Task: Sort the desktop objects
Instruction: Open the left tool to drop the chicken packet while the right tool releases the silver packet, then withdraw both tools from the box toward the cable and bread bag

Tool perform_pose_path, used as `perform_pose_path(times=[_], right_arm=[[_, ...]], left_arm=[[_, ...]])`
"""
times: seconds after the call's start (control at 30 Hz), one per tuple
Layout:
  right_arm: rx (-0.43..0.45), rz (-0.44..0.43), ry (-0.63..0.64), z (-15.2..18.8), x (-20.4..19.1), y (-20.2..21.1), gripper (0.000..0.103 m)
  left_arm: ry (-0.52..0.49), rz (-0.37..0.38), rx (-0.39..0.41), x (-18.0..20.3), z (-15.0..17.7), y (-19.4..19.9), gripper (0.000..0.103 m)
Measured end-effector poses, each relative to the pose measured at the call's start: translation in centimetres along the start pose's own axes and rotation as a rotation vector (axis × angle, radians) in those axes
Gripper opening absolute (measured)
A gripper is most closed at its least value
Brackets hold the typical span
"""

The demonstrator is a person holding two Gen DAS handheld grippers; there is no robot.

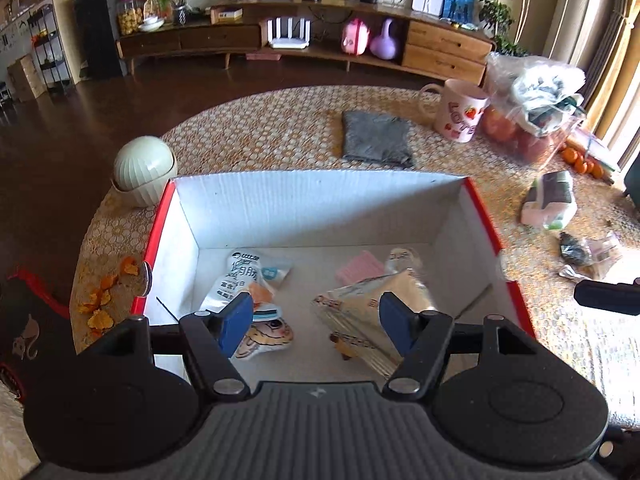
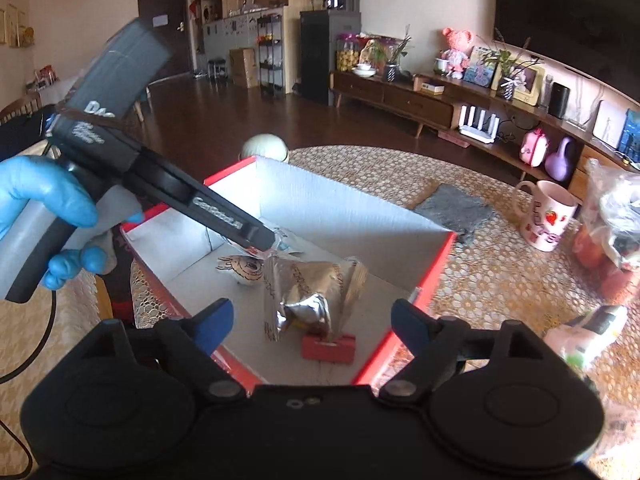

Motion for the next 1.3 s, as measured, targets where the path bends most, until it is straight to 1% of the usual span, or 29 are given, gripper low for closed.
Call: perform_pose_path(times=[0.07,0.27,0.5,0.77,0.97,1.13,1.2,1.23,1.3], right_arm=[[0.017,-0.002,-0.009,0.3,0.4,1.3,0.086],[0.057,0.029,-0.028,1.8,2.0,5.3,0.087],[0.08,0.083,-0.057,4.3,4.1,8.7,0.087],[0.094,0.183,-0.121,7.5,8.1,11.9,0.088],[0.078,0.227,-0.171,10.2,11.0,13.1,0.089],[0.063,0.267,-0.208,12.3,13.4,13.9,0.09],[0.06,0.288,-0.224,13.0,14.7,14.3,0.091],[0.059,0.298,-0.232,13.2,15.2,14.4,0.092],[0.054,0.323,-0.246,13.9,16.6,14.6,0.092]], left_arm=[[-0.002,0.016,0.016,0.9,0.3,1.0,0.069],[-0.019,0.06,0.047,3.9,1.3,3.5,0.069],[-0.055,0.123,0.066,8.9,2.9,5.3,0.069],[-0.117,0.201,0.056,15.3,4.6,5.6,0.069],[-0.163,0.227,0.05,19.4,5.7,5.4,0.069],[-0.19,0.266,0.05,22.7,6.1,4.7,0.069],[-0.191,0.29,0.042,23.8,6.3,4.3,0.076],[-0.19,0.299,0.039,24.4,6.4,4.0,0.081],[-0.193,0.309,0.036,25.4,6.5,3.4,0.081]])
Point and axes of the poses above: each gripper's, at about its wrist camera, not at the fingertips, and y roughly against the way its jaws point, x to its right, z to its underside, the point moved 9 cm from there along -y, roughly the way its jaws point, and after that the axes turned 2 degrees about -x, right-handed, at the moved point
